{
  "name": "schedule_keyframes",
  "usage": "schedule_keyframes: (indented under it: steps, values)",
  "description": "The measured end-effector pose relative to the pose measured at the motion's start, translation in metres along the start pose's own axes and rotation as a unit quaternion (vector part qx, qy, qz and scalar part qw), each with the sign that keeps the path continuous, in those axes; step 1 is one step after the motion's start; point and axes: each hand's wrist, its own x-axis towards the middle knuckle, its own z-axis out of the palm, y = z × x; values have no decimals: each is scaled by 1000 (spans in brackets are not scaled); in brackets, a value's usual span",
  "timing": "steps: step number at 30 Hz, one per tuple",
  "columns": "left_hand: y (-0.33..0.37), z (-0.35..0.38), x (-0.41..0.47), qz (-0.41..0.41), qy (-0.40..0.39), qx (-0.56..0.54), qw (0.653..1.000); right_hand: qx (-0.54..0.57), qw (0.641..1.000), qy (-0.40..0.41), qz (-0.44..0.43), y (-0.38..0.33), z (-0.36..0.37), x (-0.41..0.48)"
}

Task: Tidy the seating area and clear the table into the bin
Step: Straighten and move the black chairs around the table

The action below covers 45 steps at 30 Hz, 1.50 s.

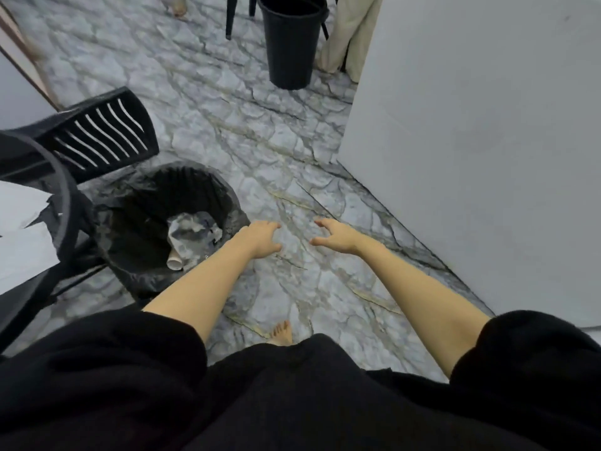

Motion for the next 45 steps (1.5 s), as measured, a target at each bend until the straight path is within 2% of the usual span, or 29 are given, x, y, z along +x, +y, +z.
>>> schedule_keyframes:
  steps: [1, 2, 4, 10, 14, 22, 28, 34, 41, 45]
  values:
    - [-10, -27, 33, -18, -4, -10, 1000, 5, 1000, -11, 9, -7, -27, 37]
    - [-10, -31, 32, -20, -9, -14, 1000, 6, 1000, -15, 13, -10, -32, 33]
    - [-20, -73, 77, -30, 16, -3, 999, -6, 1000, -5, 6, -17, -77, 84]
    - [-33, -80, 104, -19, -12, 19, 1000, -46, 999, -29, 2, -2, -92, 117]
    - [-52, -147, 208, -55, -12, -19, 998, -62, 995, -79, -23, -9, -179, 220]
    - [-71, -266, 356, -116, 41, -92, 988, -154, 981, -101, -59, -41, -329, 383]
    - [-127, -334, 420, -179, 64, -148, 971, -235, 953, -161, -107, -104, -391, 505]
    - [-223, -405, 489, -222, 87, -173, 956, -246, 940, -164, -170, -193, -439, 634]
    - [-330, -485, 545, -270, 99, -218, 932, -273, 916, -206, -211, -307, -459, 766]
    - [-398, -511, 567, -307, 97, -239, 916, -316, 886, -230, -249, -382, -457, 843]
